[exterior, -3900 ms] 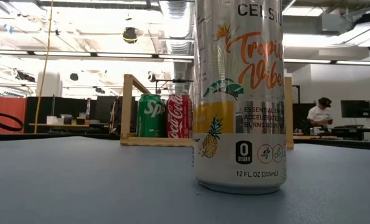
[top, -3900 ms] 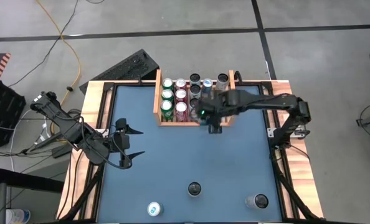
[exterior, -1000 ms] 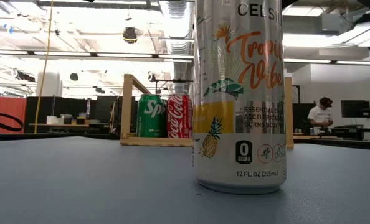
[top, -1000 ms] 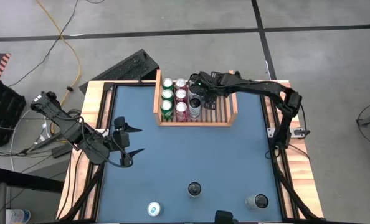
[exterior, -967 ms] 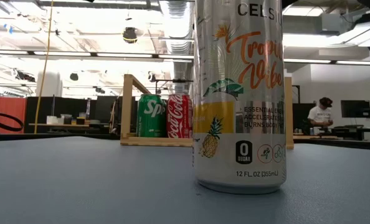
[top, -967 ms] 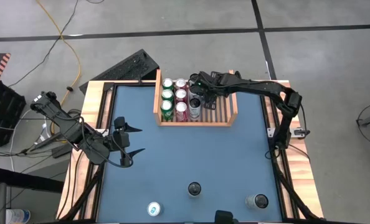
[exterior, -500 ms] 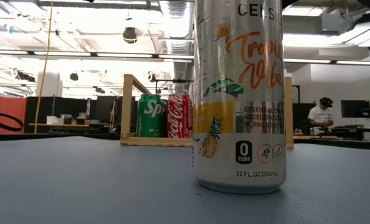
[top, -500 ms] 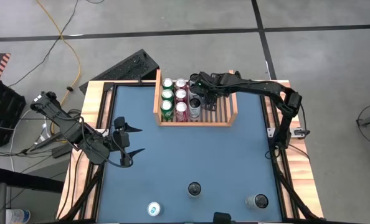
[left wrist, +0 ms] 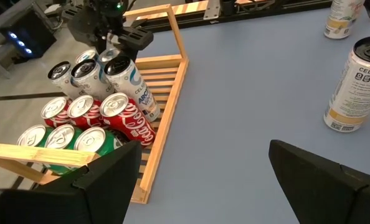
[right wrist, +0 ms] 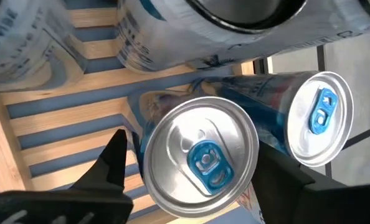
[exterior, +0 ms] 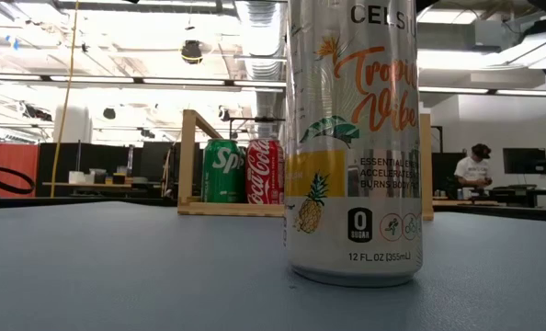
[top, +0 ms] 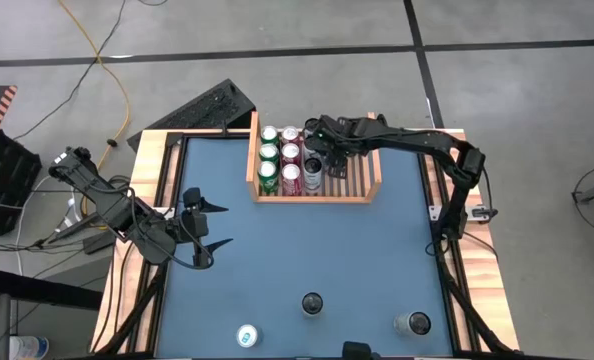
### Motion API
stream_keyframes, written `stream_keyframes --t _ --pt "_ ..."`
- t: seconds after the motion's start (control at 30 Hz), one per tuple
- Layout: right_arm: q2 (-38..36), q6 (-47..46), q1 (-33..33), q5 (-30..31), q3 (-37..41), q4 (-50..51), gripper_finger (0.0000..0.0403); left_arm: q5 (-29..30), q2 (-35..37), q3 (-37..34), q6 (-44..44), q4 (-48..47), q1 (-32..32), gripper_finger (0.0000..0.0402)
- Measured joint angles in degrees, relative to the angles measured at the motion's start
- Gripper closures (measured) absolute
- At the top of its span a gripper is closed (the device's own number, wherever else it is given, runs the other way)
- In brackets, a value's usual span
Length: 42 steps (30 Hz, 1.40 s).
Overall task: Place canned beverage on shelf
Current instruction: Put the middle blue soda can aligned with the blue soda on the shelf, then put the bottom middle white-yellow can aligned with the white yellow soda on the shelf
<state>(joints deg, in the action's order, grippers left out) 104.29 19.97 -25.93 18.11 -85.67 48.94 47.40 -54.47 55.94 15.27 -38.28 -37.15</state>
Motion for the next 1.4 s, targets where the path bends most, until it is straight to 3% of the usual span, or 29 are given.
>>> stream_keyframes --t 1.2,1.3,1.4 --pt "-0.98 -3.8 -1.36 -0.03 -0.05 9.94 0.0158 -0.02 0.0 0.0 0.0 -0.04 0.0 0.006" --pt "-1.28 -5.02 -1.63 0.0 0.29 10.91 0.017 -0.11 0.0 0.0 0.26 -0.08 0.0 0.006" --pt "-2.16 -5.77 -2.12 -0.07 1.59 11.61 0.0207 -0.44 0.0 0.0 0.28 -0.31 0.0 0.006"
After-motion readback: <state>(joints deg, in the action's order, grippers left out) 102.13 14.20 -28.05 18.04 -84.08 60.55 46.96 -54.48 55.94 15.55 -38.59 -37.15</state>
